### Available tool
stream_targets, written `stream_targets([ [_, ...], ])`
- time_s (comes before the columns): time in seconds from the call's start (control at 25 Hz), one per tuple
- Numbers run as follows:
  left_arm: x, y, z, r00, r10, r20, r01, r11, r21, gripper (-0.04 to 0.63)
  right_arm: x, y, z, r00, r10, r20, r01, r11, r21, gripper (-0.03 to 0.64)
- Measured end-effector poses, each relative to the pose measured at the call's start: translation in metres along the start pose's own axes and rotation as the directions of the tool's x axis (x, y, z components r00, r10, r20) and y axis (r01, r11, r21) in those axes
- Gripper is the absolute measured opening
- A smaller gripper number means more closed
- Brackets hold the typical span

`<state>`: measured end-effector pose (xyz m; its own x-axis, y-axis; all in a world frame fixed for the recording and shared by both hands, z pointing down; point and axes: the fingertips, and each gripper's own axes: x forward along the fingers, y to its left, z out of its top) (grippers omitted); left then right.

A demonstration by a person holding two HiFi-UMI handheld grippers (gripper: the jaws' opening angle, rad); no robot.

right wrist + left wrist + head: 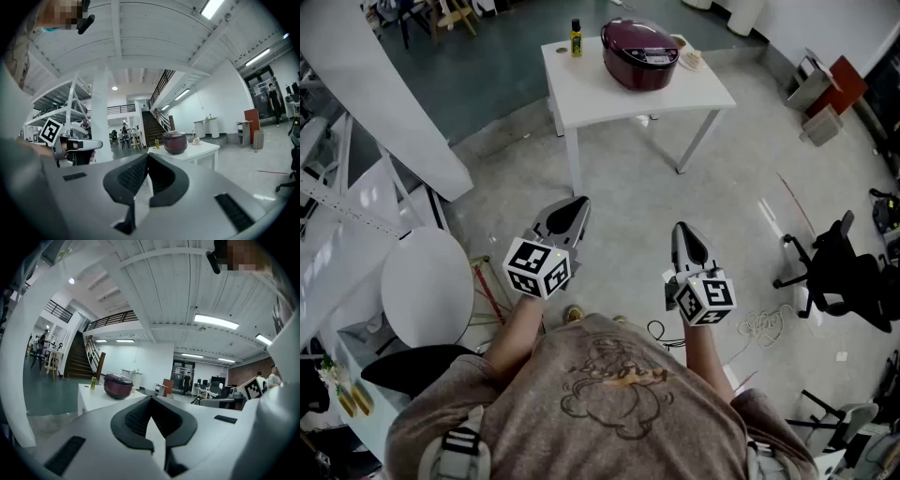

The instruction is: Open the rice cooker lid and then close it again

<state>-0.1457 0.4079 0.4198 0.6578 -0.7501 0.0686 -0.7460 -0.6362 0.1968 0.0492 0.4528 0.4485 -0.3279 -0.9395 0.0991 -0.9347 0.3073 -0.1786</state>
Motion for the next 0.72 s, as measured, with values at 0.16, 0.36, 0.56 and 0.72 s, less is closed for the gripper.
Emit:
stream_targets([
  [0.16,0.004,-0.002,-0.003,1.0,0.007,0.003,-0.007,1.0,0.0,0.02,0.0,0.0,-0.005,1.0,0.013,-0.009,-0.013,1.0,0.011,0.0],
  [0.36,0.009,-0.012,-0.006,0.999,0.035,0.011,-0.035,0.999,-0.018,0.02,-0.01,-0.004,-0.009,0.999,0.037,-0.035,-0.037,0.999,0.009,0.002],
  [0.56,0.019,-0.022,-0.012,0.997,0.076,0.014,-0.075,0.997,-0.023,0.02,-0.02,-0.017,-0.015,0.998,0.058,-0.032,-0.058,0.998,0.025,0.002],
  [0.72,0.029,-0.036,-0.018,0.997,0.07,0.012,-0.07,0.997,-0.015,0.02,-0.027,-0.033,-0.025,0.996,0.07,-0.051,-0.069,0.997,0.033,0.002],
])
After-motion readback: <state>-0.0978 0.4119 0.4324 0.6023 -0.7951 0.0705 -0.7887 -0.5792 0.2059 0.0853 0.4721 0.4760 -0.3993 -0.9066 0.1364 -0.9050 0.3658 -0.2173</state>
